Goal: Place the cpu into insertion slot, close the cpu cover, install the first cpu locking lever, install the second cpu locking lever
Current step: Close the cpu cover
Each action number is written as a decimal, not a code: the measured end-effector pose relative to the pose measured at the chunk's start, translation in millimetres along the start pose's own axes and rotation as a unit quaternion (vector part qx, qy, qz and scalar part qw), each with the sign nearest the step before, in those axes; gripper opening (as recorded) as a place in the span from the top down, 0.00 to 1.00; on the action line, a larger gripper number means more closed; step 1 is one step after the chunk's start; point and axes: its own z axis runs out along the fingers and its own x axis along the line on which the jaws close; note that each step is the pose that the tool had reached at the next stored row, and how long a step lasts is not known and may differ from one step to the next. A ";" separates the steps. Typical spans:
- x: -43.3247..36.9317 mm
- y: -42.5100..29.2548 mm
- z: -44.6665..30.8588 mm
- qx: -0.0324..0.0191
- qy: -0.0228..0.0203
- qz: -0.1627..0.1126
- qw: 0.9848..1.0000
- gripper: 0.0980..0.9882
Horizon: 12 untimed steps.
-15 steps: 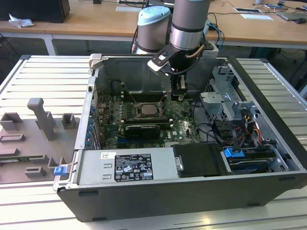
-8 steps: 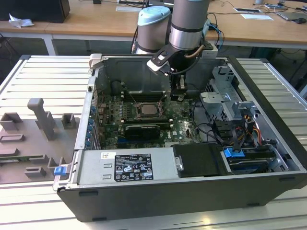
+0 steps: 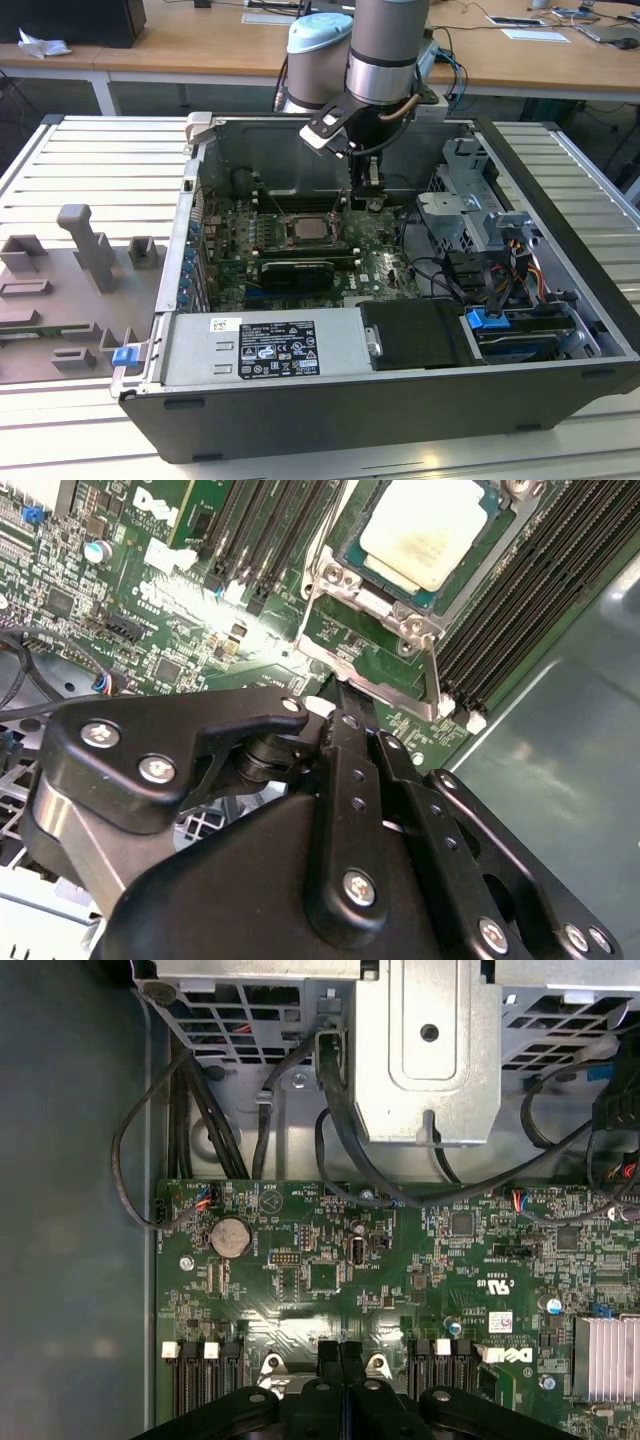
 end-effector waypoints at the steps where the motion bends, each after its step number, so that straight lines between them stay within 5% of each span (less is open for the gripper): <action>1: 0.0 -1.0 0.0 0.000 0.000 0.000 1.000 0.99; 12: 0.2 -19.6 3.7 0.000 0.000 0.000 1.000 0.99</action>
